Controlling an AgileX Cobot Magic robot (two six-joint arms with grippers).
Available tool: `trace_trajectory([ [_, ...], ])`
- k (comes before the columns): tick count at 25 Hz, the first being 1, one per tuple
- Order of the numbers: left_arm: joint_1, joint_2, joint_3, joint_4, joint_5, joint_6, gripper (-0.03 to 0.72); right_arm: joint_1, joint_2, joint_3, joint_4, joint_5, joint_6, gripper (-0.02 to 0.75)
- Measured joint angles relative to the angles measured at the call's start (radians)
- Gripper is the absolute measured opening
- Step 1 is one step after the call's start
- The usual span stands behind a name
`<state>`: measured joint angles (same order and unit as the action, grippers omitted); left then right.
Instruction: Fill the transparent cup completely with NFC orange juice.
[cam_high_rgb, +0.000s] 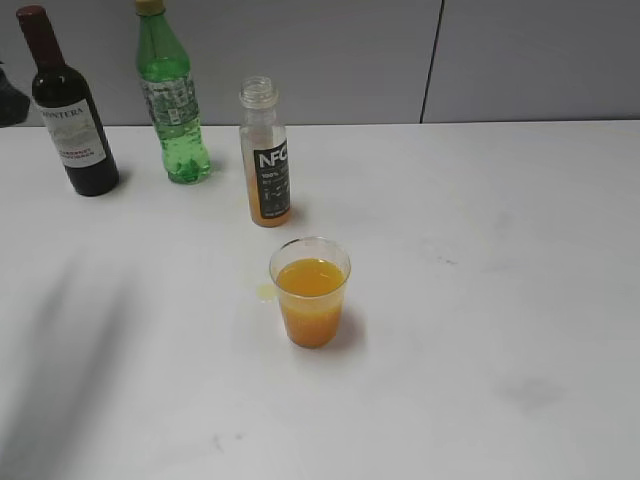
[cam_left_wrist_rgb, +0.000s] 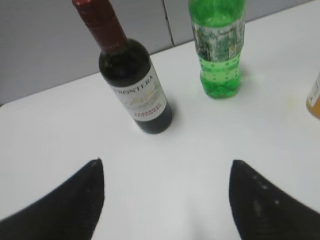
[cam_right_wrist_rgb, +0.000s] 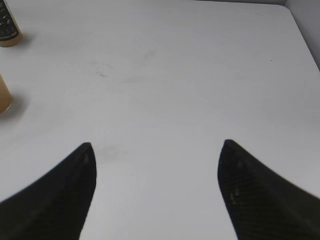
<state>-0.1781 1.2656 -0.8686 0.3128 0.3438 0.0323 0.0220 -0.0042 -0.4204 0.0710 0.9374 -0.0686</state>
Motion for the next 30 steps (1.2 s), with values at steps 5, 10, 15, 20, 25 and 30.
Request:
trace_trajectory([
  [5, 0.071, -0.055, 0.000, -0.231, 0.136, 0.237, 0.589, 0.000, 0.000, 0.000, 0.000, 0.000, 0.000, 0.588],
  [10, 0.193, -0.109, 0.000, -0.387, 0.268, 0.382, 0.589, 0.000, 0.000, 0.000, 0.001, 0.000, 0.000, 0.588],
  [15, 0.229, -0.189, 0.000, -0.418, 0.403, 0.396, 0.589, 0.000, 0.000, 0.000, 0.001, 0.000, 0.000, 0.588],
  [20, 0.229, -0.285, 0.000, -0.448, 0.527, 0.396, 0.589, 0.000, 0.000, 0.000, 0.001, 0.000, 0.000, 0.588],
  [25, 0.229, -0.429, 0.085, -0.537, 0.610, 0.396, 0.589, 0.000, 0.000, 0.000, 0.001, 0.000, 0.000, 0.588],
  [30, 0.229, -0.641, 0.210, -0.551, 0.667, 0.353, 0.589, 0.000, 0.000, 0.000, 0.001, 0.000, 0.000, 0.588],
])
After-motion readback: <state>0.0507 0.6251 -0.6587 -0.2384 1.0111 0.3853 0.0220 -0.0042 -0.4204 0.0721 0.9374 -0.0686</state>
